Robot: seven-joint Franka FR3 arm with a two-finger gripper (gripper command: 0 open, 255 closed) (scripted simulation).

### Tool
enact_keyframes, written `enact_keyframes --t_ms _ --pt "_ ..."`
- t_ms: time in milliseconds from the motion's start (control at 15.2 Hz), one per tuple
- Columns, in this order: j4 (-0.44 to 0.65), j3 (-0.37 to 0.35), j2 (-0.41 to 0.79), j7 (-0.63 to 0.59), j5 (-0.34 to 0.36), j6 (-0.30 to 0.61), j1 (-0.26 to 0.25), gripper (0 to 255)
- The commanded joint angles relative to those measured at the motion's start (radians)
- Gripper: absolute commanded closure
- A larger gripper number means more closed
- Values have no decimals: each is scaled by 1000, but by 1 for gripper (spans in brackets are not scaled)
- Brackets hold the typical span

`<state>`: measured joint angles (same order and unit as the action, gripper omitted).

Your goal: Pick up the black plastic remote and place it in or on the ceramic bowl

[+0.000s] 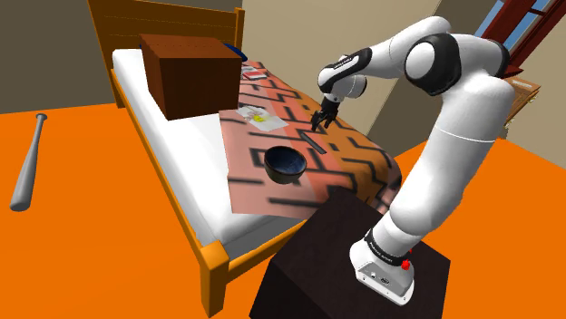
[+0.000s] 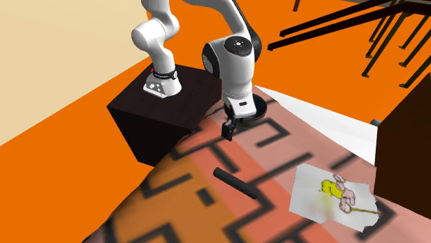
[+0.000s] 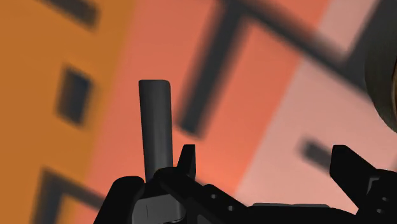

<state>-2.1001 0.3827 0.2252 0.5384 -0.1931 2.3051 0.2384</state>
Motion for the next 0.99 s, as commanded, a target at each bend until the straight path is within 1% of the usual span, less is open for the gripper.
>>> enact_keyframes --t_ms 0,330,726,924 --pt "53 -3 78 33 -43 9 26 0" --pt "205 -24 268 93 -126 10 106 0" --pt "425 -53 493 125 -189 -18 206 0" --pt "427 -63 520 130 -199 7 211 0"
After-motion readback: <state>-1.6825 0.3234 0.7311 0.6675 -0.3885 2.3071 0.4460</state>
